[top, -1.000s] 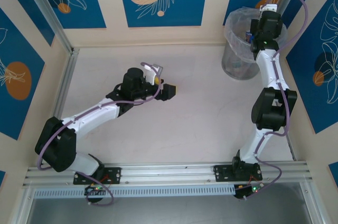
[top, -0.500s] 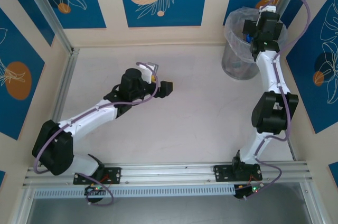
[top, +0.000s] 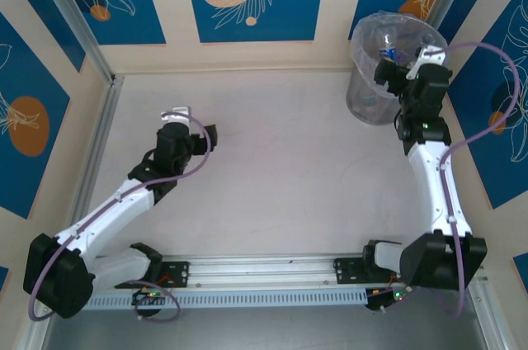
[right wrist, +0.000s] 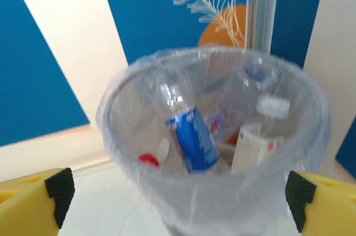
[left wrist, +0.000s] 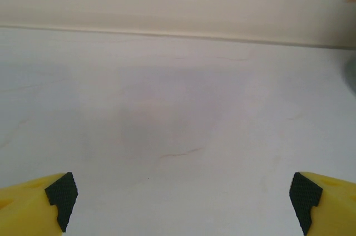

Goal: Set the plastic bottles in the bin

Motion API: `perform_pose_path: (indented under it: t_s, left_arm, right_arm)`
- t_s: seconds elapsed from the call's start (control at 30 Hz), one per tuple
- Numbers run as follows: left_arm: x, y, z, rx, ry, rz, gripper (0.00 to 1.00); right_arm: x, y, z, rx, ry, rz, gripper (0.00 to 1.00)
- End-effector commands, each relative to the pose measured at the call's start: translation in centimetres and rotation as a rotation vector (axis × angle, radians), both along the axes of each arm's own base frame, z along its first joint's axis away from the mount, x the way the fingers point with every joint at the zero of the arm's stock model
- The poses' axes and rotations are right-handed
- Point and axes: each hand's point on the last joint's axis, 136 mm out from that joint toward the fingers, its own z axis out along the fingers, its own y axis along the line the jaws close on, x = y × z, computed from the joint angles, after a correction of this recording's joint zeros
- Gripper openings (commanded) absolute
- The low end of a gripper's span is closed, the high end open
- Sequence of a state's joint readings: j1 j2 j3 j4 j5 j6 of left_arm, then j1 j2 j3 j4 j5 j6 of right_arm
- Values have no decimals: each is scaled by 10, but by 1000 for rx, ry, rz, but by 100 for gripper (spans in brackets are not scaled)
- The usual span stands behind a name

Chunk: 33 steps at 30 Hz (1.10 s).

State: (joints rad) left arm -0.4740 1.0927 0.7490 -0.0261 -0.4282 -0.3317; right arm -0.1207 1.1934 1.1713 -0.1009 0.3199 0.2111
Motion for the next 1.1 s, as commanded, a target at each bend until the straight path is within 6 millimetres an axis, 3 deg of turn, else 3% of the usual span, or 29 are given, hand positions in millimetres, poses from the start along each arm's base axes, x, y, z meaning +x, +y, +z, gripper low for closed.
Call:
perform_pose_path:
  t_s: [0.0,0.13,0.23,0.47,0.67,0.77,0.93,1.07]
  left_arm:
    - [-12,60,-11,188,22,220,99]
    - [-21,101,-20,298,28,341,99]
    - [-25,124,-37,331,36,382,99]
    - [-17,130,-86,236,63,250,99]
    - [6,109,-111,212,66,129,99]
    - [21,107,-111,234,42,115,99]
    - [36,95,-104,231,-78,42,99]
    - [42,78,-130,232,-63,-59,99]
  right_arm:
    - [-16,13,-20,75,-2,58,99]
    - [-33,24,-60,85,51,112,99]
    - [-40,36,-103,108,101,183,100]
    - [-52,47,-183,177,151,222,100]
    - [-52,56,-219,132,202,289,100]
    - [-51,64,-230,147,221,329,100]
    - [-50,73,-235,144,200,359,100]
    - [-52,79,-237,105,178,386,100]
